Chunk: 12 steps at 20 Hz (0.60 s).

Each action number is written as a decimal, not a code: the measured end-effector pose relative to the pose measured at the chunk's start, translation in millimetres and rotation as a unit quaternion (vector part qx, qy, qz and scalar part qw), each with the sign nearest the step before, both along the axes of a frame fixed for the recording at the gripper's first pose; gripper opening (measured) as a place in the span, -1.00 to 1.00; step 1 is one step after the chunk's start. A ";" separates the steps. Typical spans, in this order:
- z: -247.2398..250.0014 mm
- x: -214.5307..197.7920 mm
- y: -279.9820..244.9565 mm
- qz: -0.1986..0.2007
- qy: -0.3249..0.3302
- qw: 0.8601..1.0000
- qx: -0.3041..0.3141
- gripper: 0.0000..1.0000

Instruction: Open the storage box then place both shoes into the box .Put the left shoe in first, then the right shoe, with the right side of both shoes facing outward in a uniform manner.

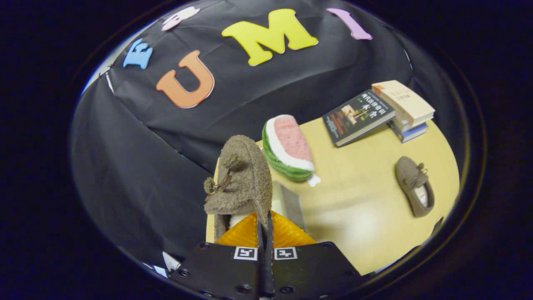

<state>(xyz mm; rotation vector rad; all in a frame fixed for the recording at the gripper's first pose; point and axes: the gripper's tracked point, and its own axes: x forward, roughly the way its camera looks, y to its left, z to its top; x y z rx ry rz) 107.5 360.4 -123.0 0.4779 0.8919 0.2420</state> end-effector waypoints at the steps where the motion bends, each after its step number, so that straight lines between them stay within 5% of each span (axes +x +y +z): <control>1: -10.1 -2.8 16.3 0.007 0.012 1.000 0.002 -0.99; 5: -61.1 -18.9 65.9 0.015 0.097 0.995 0.019 -0.99; 12: -122.7 -36.2 88.3 -0.035 0.235 0.971 0.026 -1.00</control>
